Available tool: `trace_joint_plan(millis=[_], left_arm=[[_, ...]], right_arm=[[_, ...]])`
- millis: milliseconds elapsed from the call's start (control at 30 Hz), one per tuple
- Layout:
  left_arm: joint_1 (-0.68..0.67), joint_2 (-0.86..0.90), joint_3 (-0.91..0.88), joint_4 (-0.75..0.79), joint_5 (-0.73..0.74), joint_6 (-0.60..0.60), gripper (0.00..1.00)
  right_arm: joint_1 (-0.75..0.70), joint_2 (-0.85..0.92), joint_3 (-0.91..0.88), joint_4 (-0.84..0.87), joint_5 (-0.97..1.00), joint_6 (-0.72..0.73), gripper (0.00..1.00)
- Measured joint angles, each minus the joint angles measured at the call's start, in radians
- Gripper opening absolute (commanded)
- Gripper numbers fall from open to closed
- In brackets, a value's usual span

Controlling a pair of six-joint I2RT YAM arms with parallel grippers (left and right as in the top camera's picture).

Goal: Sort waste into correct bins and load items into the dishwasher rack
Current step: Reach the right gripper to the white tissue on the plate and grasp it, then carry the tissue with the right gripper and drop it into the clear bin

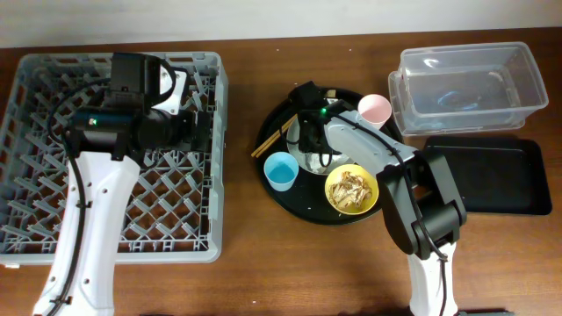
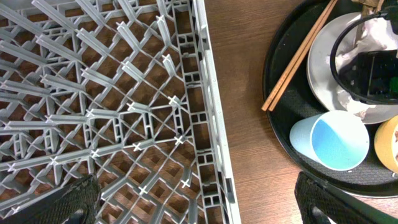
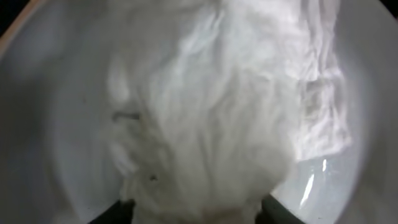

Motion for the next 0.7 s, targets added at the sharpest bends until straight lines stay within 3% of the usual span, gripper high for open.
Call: trace_joint_plan(millis=[67, 267, 533, 700], left_arm=[[0.0, 0.0, 0.0, -0.006, 0.0, 0.0, 0.99], [0.0, 0.0, 0.0, -0.006, -0.004, 0.0, 0.99], [0.0, 0.0, 0.001, -0.01, -0.006, 0.0, 0.99], [0.0, 0.0, 0.001, -0.01, -0.006, 0.0, 0.99]], right_arm=[[0.0, 0.004, 0.003, 0.0, 0.001, 0.002, 0.04], [-0.001, 0.006, 0.053, -0.055, -0.027, -0.001, 0.04], [-0.026, -0.076, 0.491, -0.348, -0.082, -0.085, 0.04], [-0.222, -0.138, 0.624, -0.389, -0.086, 0.002, 0.04]])
